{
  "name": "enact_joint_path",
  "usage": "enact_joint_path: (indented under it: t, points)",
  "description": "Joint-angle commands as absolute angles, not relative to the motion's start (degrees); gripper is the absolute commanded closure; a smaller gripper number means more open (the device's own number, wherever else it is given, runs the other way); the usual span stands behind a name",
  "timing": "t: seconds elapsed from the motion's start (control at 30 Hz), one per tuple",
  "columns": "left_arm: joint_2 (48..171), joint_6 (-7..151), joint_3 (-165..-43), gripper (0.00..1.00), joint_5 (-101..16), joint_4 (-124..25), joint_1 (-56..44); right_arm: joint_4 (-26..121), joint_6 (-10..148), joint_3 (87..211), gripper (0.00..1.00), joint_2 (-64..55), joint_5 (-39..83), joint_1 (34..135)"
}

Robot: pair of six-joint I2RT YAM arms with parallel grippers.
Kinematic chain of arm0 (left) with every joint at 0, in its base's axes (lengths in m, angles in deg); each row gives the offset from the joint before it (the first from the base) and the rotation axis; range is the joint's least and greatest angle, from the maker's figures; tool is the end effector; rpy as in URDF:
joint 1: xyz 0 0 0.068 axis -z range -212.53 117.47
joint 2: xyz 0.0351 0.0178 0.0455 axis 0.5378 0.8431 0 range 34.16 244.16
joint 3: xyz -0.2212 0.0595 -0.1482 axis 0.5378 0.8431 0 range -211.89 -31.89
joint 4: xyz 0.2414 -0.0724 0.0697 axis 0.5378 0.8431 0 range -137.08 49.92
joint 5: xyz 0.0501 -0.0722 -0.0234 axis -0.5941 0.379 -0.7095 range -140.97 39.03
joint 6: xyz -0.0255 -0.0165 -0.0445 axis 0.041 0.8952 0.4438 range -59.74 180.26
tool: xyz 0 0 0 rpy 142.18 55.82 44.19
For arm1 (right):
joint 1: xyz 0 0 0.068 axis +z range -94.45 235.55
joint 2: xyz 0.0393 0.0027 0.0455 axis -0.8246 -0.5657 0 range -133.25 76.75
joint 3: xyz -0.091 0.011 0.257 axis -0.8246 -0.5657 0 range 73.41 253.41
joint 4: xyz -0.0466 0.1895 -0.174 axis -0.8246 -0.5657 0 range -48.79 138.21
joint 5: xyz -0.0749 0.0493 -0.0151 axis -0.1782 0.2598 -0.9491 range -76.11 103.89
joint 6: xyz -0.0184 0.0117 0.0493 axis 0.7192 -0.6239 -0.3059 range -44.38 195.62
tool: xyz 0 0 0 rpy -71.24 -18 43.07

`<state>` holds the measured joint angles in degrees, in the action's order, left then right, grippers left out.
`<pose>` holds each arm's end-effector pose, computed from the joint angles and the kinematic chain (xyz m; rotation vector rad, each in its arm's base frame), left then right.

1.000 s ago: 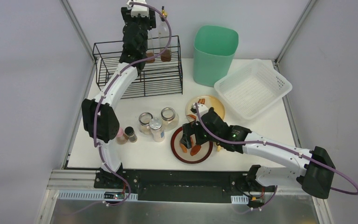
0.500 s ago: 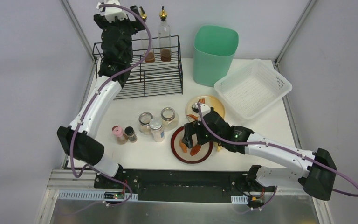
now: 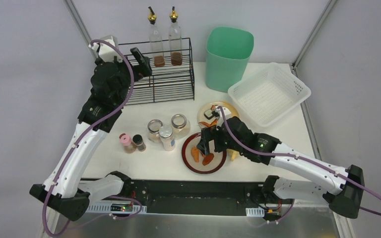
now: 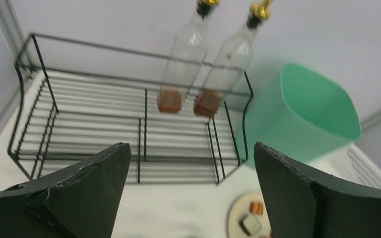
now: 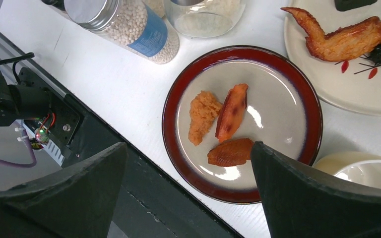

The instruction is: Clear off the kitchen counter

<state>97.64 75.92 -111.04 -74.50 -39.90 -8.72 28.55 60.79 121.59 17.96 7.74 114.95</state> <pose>0.2137 -0.0788 0.4895 -0.2380 1.4207 -0.2742 0.1201 0.1957 0.2981 -0.7595 2.0294 0.6577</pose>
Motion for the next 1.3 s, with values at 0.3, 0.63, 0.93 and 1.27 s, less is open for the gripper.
enact_joint_path:
  t: [0.3, 0.63, 0.93, 1.27]
  points:
    - [93.2, 89.4, -96.7, 0.01, -59.4, -12.2, 3.3, 21.3, 60.4, 125.5, 0.01, 20.3, 3.6, 115.2]
    - [97.5, 91.9, -91.7, 0.01, -63.9, -5.7, 11.9, 19.4, 59.4, 123.7, 0.01, 21.1, 1.9, 115.2]
    - [97.7, 96.2, -87.4, 0.09, -75.1, -6.8, 18.7, 20.1, 59.4, 122.4, 0.01, 20.8, 2.1, 115.2]
    - [93.2, 98.0, -79.4, 0.16, -81.4, -14.6, 20.2, 21.0, 59.4, 121.8, 0.01, 19.4, 3.1, 115.2]
